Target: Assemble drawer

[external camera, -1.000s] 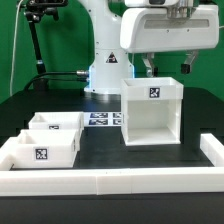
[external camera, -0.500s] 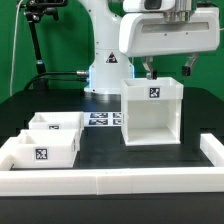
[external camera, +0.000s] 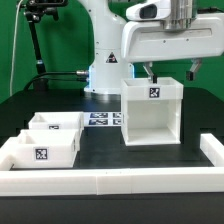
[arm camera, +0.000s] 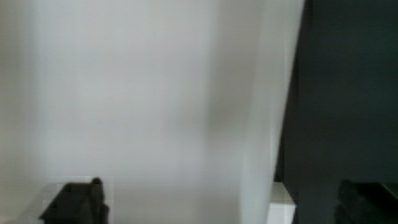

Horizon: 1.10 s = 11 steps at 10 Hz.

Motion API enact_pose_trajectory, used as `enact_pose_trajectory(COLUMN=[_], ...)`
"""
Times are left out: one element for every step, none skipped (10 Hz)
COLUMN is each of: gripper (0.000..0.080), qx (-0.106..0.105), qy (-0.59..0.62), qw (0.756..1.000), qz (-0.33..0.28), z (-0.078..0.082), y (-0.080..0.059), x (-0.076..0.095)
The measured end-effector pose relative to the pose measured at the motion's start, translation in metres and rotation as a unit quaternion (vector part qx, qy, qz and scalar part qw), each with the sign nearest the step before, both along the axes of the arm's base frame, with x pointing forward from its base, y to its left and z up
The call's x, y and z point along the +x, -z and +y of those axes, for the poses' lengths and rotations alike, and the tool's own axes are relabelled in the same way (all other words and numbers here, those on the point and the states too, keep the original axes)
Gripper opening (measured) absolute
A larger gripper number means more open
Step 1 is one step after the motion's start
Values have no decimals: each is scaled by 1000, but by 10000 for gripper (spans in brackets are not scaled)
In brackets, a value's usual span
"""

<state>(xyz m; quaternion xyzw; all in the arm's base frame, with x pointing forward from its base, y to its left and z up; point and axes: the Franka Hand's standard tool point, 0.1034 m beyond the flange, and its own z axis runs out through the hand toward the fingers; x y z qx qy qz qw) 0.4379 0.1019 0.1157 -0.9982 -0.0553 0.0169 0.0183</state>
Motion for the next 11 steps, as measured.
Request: enact_pose_trajectory(gripper=[650, 650, 650, 564, 429, 429, 245, 112, 112, 36, 36], qx=[3, 3, 2, 1, 1, 1, 1, 1, 1, 1, 1], qy=[5, 5, 11, 15, 11, 11, 11, 10, 10, 10, 10], qw=[1000, 1000, 1000, 1000, 1000, 1000, 1000, 1000, 1000, 1000, 1000], qz=[3, 5, 9, 15, 17, 19, 18, 19, 18, 18, 18], z=[-1, -2, -1, 4, 8, 8, 8, 8, 8, 8, 8], y=[3, 6, 8, 15, 20, 21, 20, 21, 21, 21, 21], x=[-1, -3, -5, -11, -14, -15, -14, -14, -14, -14, -14])
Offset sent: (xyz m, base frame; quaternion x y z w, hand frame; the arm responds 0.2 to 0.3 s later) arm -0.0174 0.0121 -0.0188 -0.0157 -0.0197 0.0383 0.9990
